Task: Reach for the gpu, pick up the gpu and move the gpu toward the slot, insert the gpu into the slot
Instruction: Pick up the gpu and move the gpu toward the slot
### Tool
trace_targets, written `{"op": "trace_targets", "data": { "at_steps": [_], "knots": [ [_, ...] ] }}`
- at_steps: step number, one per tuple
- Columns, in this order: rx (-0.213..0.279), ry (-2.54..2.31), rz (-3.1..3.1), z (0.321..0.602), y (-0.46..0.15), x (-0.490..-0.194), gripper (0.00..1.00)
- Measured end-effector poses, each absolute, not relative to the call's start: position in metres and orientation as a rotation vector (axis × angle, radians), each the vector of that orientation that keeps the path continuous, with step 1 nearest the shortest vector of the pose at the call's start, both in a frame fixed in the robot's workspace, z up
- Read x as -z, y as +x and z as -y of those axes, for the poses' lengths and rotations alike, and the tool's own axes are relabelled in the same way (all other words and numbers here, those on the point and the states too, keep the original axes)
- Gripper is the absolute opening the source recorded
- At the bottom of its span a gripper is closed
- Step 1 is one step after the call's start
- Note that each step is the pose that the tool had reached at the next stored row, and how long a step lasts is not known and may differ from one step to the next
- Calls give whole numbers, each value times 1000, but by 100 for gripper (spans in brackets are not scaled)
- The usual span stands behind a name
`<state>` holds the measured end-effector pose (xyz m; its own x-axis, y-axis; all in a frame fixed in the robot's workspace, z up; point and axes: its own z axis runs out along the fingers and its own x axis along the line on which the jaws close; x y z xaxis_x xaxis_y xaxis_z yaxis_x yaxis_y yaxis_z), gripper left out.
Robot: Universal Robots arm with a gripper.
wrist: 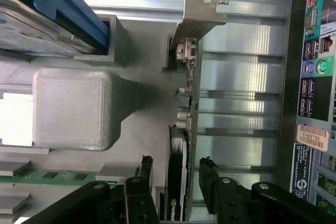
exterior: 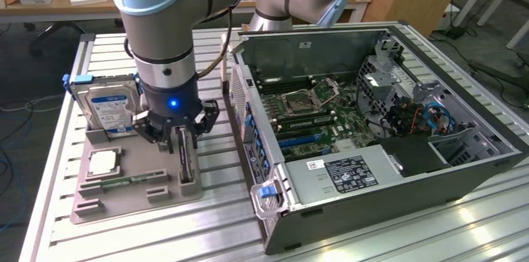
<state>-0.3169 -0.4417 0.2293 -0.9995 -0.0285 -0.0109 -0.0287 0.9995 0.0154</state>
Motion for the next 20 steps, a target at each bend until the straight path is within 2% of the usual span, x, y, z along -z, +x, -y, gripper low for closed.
{"op": "trace_targets", "data": {
  "at_steps": [13, 15, 16, 20],
  "knots": [
    [-24, -45, -3131, 442, -317, -225, 49],
    [-24, -45, -3131, 442, -317, -225, 47],
    [-24, -45, -3131, 442, -317, -225, 40],
    [-24, -45, -3131, 442, -317, -225, 40]
  ]
}}
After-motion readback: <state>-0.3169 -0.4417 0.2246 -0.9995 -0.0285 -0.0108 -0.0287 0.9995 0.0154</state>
